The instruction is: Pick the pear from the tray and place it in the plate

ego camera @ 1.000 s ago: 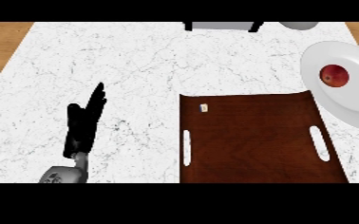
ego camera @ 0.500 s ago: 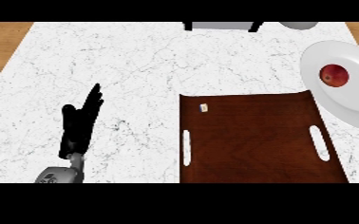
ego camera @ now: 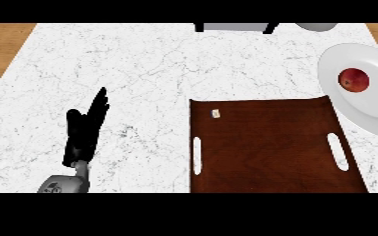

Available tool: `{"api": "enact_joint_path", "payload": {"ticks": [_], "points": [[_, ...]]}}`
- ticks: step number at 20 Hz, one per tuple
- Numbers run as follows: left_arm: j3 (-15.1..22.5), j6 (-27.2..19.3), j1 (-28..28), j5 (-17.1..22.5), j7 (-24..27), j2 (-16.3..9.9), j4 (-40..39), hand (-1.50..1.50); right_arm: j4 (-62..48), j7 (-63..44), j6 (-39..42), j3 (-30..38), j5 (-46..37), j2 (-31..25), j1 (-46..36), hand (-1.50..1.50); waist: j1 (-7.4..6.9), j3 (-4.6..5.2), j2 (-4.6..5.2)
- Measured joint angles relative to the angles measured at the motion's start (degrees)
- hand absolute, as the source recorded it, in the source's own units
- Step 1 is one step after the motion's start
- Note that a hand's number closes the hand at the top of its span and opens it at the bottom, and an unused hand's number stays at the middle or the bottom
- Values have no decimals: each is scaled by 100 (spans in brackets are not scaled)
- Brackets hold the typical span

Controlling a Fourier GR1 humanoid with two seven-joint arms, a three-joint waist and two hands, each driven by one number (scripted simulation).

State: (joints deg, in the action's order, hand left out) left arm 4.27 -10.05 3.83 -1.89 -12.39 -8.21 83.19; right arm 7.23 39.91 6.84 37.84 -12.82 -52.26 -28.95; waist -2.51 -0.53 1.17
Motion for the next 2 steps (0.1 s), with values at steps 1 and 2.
{"api": "enact_joint_path", "payload": {"ticks": [1,2], "points": [[-9,-3,26,-1,-33,-5,14,0,-4,-8,-10,6,2,-19,29,-150,2,-1,0],[29,-37,6,-33,-26,39,19,0,-11,-1,-29,6,-1,-26,74,-150,3,-2,0]]}}
